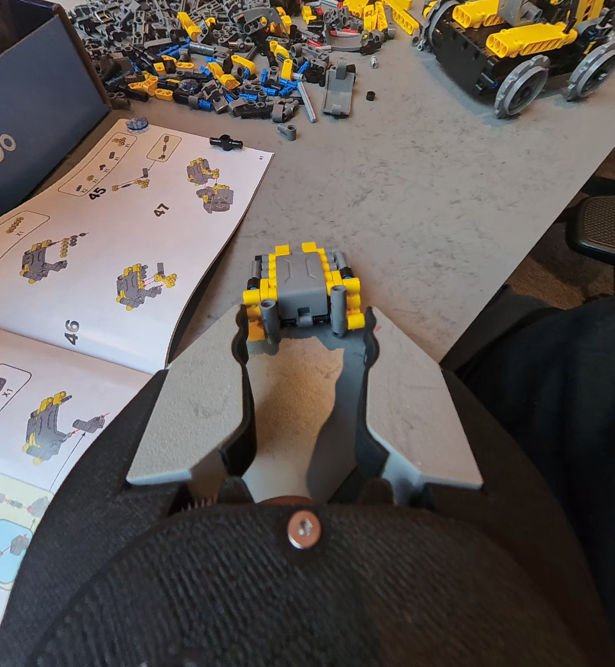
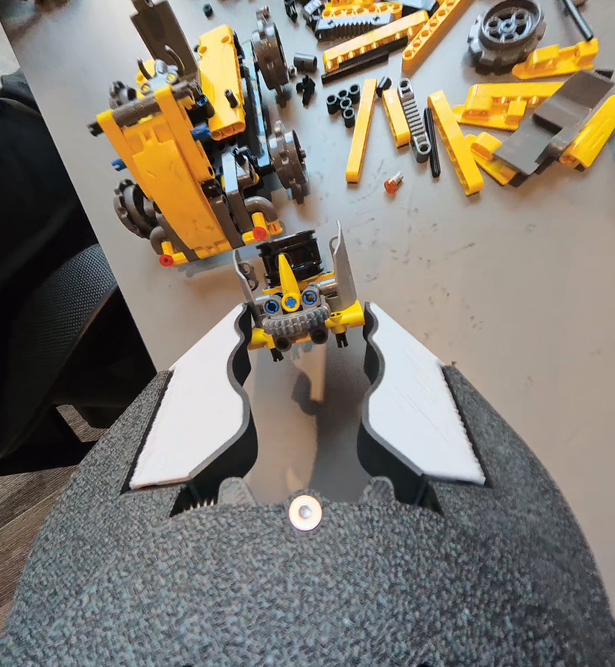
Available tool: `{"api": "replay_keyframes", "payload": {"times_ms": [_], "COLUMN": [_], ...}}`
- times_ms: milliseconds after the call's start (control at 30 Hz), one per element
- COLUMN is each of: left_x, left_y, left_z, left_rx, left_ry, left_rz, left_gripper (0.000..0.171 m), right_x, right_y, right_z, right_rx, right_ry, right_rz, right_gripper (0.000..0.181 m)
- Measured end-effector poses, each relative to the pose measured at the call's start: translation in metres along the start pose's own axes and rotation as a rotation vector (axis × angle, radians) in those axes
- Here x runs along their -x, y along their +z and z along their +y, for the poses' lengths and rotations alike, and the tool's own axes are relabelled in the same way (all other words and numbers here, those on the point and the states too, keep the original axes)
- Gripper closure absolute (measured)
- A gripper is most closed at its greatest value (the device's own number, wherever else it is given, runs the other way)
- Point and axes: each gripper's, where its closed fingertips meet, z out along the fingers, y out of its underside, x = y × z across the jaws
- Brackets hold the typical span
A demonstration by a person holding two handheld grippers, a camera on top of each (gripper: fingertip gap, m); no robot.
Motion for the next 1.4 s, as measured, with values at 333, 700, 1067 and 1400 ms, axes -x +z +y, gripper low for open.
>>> {"api": "replay_keyframes", "payload": {"times_ms": [333,700,1067,1400], "left_x": [-0.001,0.001,0.007,0.007], "left_y": [-0.001,-0.008,-0.016,-0.019], "left_z": [0.000,0.002,0.005,0.002], "left_rx": [-0.005,-0.033,-0.093,-0.149], "left_ry": [0.007,0.023,0.079,0.077], "left_rz": [0.003,0.009,-0.041,-0.036], "left_gripper": [0.109,0.110,0.110,0.110], "right_x": [0.055,0.156,0.209,0.222], "right_y": [-0.013,0.047,0.212,0.258], "right_z": [-0.069,-0.163,-0.173,-0.181], "right_rx": [-0.072,-0.047,0.243,0.313], "right_ry": [-0.225,-0.563,-0.764,-0.866], "right_rz": [-0.023,-0.146,-0.294,-0.304], "right_gripper": [0.121,0.121,0.121,0.120]}}
